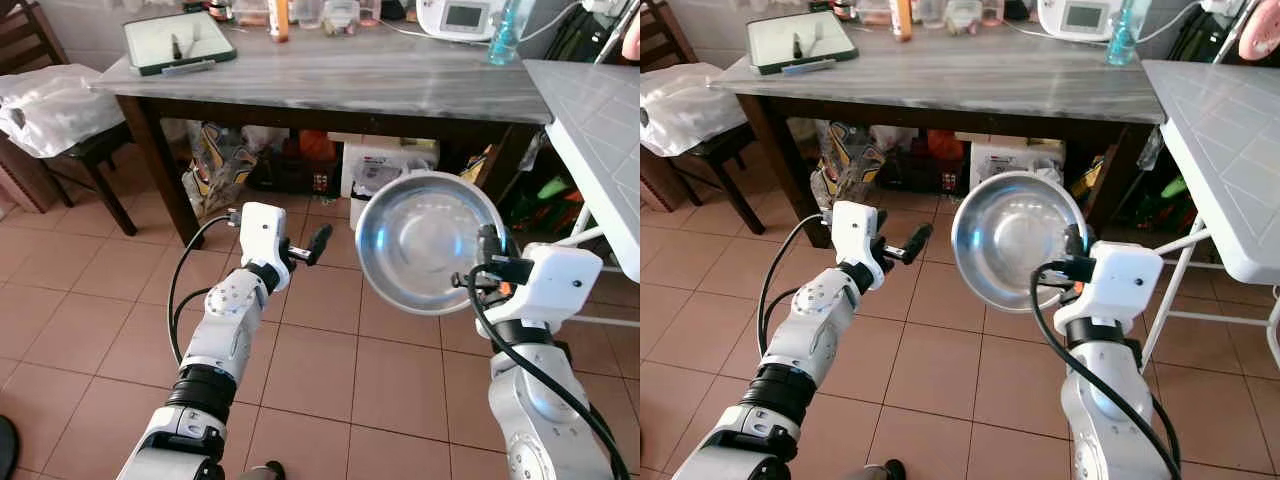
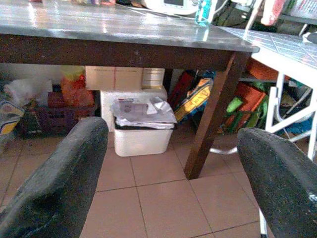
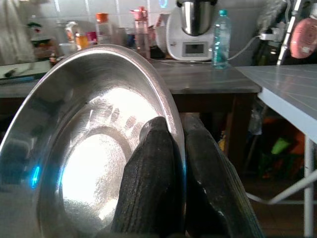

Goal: Setting the table

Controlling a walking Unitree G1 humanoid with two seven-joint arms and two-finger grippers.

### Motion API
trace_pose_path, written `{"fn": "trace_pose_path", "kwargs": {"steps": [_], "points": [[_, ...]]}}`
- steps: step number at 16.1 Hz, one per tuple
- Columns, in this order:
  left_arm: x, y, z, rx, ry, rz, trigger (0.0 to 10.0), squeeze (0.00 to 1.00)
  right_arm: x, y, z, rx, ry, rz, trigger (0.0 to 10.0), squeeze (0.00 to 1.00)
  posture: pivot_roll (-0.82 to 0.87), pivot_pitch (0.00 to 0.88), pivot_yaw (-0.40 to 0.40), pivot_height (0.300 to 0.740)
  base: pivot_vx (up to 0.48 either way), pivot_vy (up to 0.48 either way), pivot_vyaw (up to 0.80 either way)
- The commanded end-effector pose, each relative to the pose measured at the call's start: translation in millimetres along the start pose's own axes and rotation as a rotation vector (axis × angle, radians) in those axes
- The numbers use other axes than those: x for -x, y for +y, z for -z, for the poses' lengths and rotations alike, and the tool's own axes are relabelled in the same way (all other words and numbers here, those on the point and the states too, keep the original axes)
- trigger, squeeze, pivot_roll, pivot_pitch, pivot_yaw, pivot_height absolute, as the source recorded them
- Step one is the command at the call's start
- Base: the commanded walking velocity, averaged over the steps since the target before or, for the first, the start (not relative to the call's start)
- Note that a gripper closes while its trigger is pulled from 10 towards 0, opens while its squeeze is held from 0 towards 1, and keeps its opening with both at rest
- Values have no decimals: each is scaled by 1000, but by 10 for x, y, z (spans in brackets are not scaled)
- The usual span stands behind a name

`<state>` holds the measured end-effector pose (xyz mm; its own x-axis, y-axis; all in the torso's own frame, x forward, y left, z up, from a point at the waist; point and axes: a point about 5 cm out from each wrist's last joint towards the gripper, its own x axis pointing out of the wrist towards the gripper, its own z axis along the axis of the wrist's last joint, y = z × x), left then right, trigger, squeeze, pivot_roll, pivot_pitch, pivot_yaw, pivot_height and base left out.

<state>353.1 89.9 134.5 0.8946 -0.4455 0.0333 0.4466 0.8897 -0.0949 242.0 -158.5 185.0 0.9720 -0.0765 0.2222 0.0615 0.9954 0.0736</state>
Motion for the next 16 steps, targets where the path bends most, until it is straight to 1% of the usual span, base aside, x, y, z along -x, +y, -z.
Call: {"fn": "trace_pose_path", "kwargs": {"steps": [1,11,16], "points": [[17,10,6,7,6,6,10000,0,5,-29,-26,1,-16,20,10000,0,56,104,11,740,379,0,0],[5,-57,26,24,17,30,10000,0,-17,-32,-30,3,-19,19,10000,0,51,98,3,740,371,0,0],[0,-126,48,36,24,59,10000,0,-35,-24,-28,5,-20,18,10000,0,50,97,3,740,352,0,0]]}}
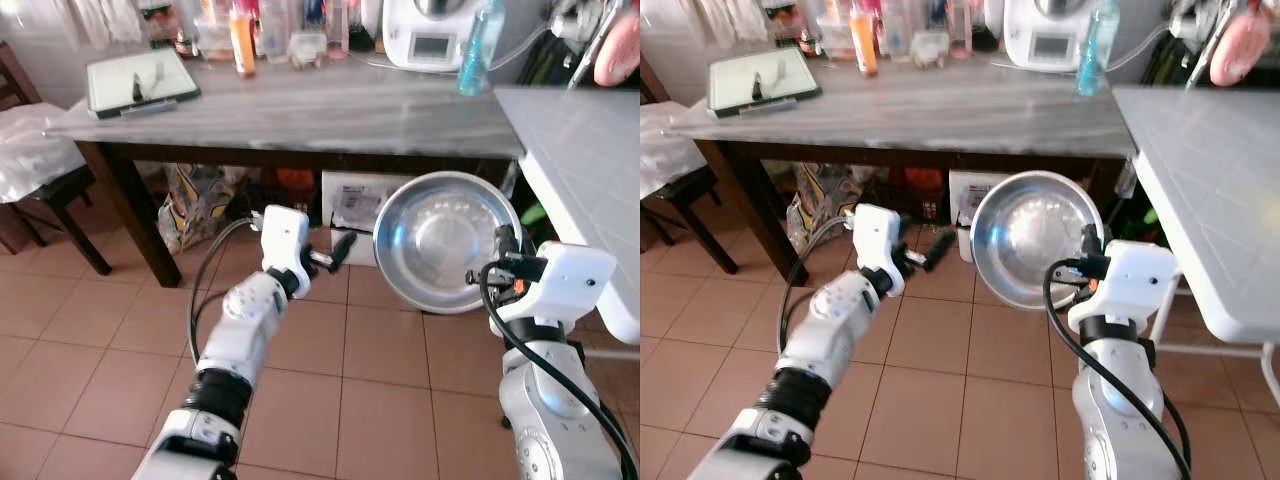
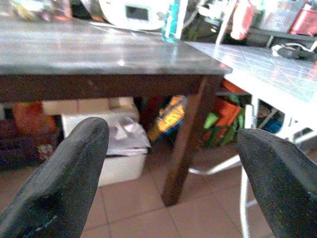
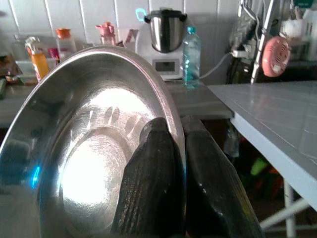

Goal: Setting the table

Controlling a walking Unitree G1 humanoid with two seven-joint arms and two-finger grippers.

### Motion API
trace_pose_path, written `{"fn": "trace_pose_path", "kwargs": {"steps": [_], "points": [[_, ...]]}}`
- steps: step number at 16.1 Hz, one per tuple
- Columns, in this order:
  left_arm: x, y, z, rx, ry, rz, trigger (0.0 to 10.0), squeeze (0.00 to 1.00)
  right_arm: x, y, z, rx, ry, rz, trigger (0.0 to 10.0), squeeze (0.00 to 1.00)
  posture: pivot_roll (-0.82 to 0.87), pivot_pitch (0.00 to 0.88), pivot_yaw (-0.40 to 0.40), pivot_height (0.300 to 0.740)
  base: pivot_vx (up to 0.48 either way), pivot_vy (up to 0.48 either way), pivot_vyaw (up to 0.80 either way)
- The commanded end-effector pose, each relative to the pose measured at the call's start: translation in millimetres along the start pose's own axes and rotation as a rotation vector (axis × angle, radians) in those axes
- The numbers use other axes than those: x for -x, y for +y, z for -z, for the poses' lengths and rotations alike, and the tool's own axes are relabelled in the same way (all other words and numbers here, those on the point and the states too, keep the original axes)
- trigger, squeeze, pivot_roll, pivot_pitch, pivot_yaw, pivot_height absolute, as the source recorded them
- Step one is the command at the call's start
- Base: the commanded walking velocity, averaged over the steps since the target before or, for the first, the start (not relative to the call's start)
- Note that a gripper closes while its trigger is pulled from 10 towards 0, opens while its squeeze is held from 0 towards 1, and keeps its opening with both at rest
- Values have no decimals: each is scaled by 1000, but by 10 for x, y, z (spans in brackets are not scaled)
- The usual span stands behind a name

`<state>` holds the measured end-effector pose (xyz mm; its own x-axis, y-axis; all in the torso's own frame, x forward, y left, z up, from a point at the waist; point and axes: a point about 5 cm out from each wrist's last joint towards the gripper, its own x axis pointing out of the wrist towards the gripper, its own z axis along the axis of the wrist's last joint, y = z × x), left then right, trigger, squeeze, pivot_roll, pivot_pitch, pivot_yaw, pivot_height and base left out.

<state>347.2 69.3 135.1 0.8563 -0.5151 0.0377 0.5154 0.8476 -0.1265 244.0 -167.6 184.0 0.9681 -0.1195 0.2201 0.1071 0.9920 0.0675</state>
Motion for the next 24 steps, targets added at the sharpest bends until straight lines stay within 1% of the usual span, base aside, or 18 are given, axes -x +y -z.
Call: {"fn": "trace_pose_path", "kwargs": {"steps": [1,6,16,18,19,21,22,24], "points": [[44,77,30,4,20,-18,10000,0,-4,68,-35,-12,-18,-25,10000,0,50,96,5,740,334,0,0],[30,41,28,9,19,-5,10000,0,26,27,-11,-4,-11,-8,10000,0,45,96,7,740,338,0,0],[13,7,16,17,9,2,10000,0,13,8,-23,15,-25,-12,10000,0,44,80,-3,740,331,0,0],[18,38,-64,12,-26,-8,10000,0,21,-13,-60,34,-50,-3,10000,0,41,83,-1,740,322,0,0],[25,71,-137,21,-55,-20,10000,0,25,-35,-82,46,-61,6,10000,0,39,84,-1,740,311,0,0],[97,143,-330,19,-121,-38,10000,0,54,-120,-104,60,-66,36,10000,0,37,91,-1,740,154,0,0],[153,158,-347,15,-127,-37,10000,0,67,-137,-107,64,-66,40,10000,0,38,93,-1,740,0,0,0],[323,205,-267,-25,-95,-38,10000,0,98,-173,-97,81,-59,54,10000,0,46,95,-4,740,0,0,0]]}}
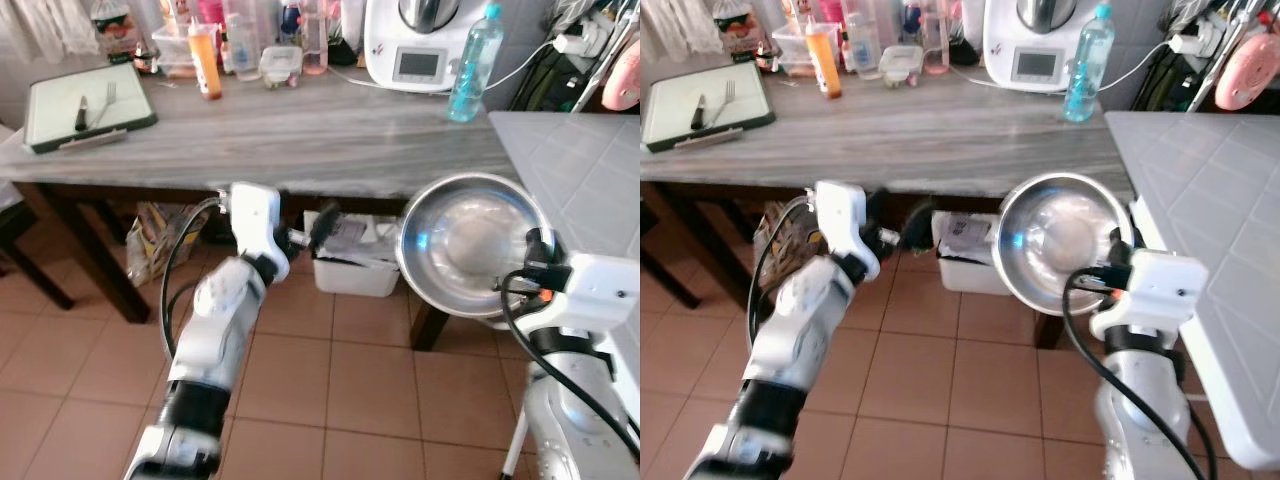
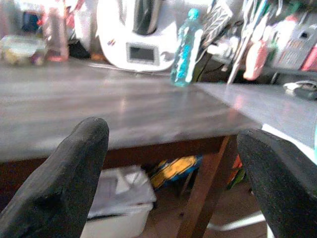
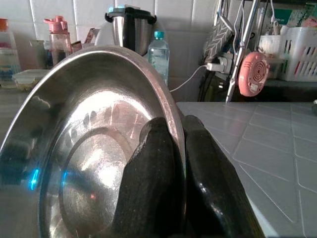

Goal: Setting the table

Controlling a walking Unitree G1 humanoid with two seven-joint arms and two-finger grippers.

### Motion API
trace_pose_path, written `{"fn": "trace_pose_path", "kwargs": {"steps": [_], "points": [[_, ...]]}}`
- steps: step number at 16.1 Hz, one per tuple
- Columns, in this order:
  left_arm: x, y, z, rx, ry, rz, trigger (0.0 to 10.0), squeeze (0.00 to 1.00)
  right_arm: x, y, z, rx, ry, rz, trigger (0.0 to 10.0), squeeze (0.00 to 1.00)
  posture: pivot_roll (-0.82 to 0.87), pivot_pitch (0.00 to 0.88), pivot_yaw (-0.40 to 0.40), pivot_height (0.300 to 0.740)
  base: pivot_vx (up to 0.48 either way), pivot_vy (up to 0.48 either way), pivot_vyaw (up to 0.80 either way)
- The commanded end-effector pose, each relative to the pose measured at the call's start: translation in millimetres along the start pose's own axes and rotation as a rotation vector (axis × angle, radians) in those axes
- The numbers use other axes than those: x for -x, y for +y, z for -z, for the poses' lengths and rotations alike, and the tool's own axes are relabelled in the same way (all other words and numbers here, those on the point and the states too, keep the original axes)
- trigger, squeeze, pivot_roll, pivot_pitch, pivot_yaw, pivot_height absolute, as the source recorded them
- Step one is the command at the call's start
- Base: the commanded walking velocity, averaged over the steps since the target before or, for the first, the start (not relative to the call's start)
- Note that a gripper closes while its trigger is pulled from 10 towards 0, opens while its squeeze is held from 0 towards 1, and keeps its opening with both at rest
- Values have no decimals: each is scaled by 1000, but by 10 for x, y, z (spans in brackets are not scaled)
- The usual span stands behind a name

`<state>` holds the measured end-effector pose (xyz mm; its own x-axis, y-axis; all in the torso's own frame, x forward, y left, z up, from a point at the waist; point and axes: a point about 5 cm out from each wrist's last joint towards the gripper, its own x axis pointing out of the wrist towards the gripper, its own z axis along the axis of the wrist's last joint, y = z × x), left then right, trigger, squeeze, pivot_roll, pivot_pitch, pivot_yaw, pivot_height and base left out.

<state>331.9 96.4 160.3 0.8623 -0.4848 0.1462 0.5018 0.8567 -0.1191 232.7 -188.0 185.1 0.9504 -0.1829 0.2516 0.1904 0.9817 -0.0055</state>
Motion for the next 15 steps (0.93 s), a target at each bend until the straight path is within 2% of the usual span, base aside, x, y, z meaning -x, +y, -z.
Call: {"fn": "trace_pose_path", "kwargs": {"steps": [1,2,6,11,15], "points": [[157,131,77,-22,45,-40,10000,0,28,18,-47,-9,-21,-3,10000,0,53,95,-7,740,0,0,0],[254,164,129,-27,69,-54,10000,0,35,-1,-38,-6,-17,1,10000,0,58,96,-9,740,0,0,0],[371,151,171,-46,97,-25,10000,0,29,-21,-19,-3,-13,6,10000,0,78,98,-10,740,0,0,0],[334,98,95,-42,87,-6,10000,0,36,-14,-17,-5,-14,13,10000,0,78,100,-2,740,0,0,0],[321,10,99,-22,101,31,10000,0,48,-23,-16,-10,-15,30,10000,0,69,101,11,740,261,0,0]]}}
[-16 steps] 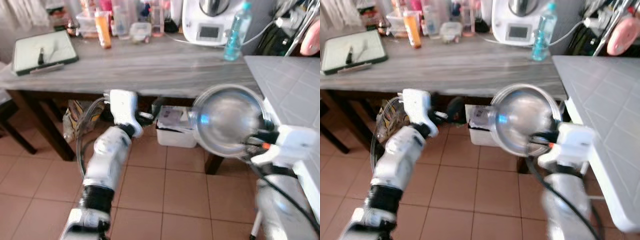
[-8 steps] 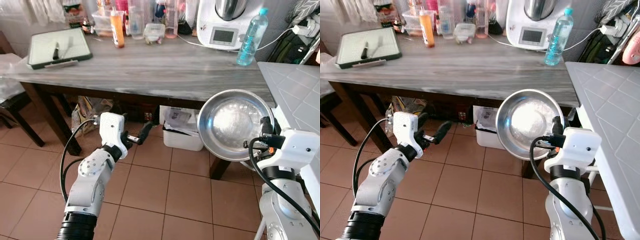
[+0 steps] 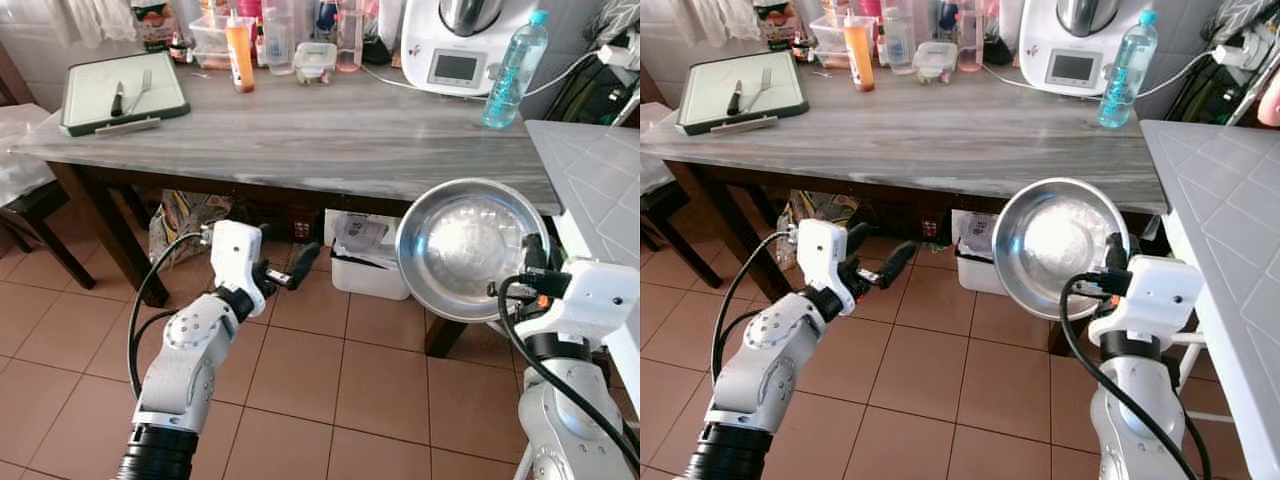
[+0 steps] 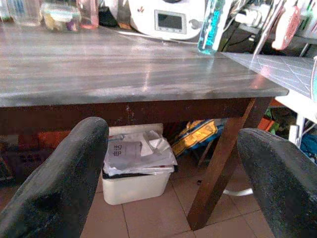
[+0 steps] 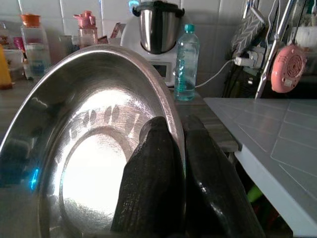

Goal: Setting the table

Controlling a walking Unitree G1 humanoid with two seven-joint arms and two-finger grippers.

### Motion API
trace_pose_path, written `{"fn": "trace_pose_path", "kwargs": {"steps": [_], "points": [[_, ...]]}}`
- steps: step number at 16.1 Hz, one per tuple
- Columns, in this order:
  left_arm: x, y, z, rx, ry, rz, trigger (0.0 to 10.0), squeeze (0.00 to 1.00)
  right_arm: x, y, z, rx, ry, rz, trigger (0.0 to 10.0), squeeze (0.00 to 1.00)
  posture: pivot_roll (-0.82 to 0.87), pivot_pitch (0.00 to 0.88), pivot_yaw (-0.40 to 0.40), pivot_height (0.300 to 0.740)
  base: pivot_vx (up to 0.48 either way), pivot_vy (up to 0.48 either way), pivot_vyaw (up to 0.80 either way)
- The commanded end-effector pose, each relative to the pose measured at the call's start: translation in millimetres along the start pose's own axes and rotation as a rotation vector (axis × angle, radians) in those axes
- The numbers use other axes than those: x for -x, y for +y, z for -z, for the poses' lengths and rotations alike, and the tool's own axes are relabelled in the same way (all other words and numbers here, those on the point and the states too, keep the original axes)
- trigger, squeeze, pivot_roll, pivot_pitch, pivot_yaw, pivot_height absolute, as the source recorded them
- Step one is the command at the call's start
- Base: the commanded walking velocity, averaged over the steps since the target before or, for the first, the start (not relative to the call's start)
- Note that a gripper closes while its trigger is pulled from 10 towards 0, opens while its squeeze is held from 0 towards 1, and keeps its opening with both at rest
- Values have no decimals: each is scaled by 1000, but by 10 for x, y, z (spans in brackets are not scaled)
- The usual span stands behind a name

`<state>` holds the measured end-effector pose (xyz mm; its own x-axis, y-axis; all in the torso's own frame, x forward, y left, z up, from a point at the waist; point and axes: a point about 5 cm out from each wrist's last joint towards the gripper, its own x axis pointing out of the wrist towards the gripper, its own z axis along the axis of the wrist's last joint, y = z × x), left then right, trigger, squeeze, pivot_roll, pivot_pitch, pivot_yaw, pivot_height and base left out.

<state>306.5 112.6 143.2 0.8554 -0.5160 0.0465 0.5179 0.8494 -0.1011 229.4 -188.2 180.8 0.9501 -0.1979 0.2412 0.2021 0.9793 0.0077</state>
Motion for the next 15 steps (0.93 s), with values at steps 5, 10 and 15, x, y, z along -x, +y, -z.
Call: {"fn": "trace_pose_path", "kwargs": {"steps": [5,10,15], "points": [[-33,-98,-1,10,13,33,10000,0,19,-17,-43,-17,-21,20,10000,0,62,100,13,740,291,0,-198],[-27,-96,15,12,28,32,10000,0,6,2,-31,-21,-17,12,10000,0,67,105,14,740,297,0,-80],[-36,-105,19,11,34,38,10000,0,-19,13,-30,-11,-20,1,10000,0,70,105,14,740,299,0,0]]}}
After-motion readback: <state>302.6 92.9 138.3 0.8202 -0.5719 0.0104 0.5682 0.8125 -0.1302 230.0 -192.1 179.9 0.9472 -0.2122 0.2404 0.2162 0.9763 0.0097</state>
